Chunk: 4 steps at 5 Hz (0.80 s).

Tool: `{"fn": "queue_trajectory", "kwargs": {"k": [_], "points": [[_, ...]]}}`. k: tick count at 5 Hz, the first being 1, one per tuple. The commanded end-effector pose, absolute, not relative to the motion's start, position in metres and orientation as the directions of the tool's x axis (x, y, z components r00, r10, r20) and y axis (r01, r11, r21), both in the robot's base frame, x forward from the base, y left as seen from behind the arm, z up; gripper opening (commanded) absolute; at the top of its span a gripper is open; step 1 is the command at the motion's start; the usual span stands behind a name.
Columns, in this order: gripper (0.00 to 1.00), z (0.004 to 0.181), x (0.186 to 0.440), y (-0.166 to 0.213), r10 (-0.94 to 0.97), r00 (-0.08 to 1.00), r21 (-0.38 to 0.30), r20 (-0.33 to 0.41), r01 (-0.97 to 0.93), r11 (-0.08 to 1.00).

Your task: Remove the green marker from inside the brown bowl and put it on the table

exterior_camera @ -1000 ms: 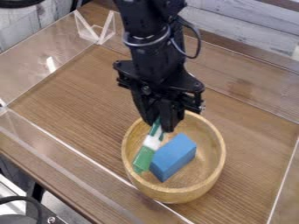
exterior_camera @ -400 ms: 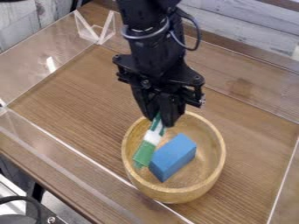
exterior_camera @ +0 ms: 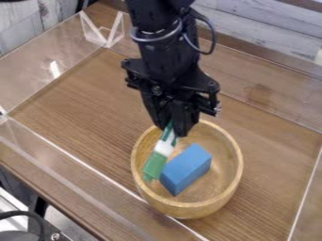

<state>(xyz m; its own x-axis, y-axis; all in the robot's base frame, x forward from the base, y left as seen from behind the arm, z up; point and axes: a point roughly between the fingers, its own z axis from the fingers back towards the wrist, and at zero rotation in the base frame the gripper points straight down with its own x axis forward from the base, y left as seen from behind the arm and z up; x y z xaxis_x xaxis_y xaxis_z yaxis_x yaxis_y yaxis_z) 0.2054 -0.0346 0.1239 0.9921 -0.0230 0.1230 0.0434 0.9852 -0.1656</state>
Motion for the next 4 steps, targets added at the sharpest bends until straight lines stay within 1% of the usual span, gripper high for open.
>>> {"fn": "queue_trajectory", "kwargs": {"k": [1,4], "points": [[0.00,0.1419,0.2149,-0.0350,-0.035,0.980,-0.163,0.196,0.068,0.984],[0.00,0.1454,0.2149,-0.0357,-0.052,0.977,-0.160,0.208,0.086,0.983]]}}
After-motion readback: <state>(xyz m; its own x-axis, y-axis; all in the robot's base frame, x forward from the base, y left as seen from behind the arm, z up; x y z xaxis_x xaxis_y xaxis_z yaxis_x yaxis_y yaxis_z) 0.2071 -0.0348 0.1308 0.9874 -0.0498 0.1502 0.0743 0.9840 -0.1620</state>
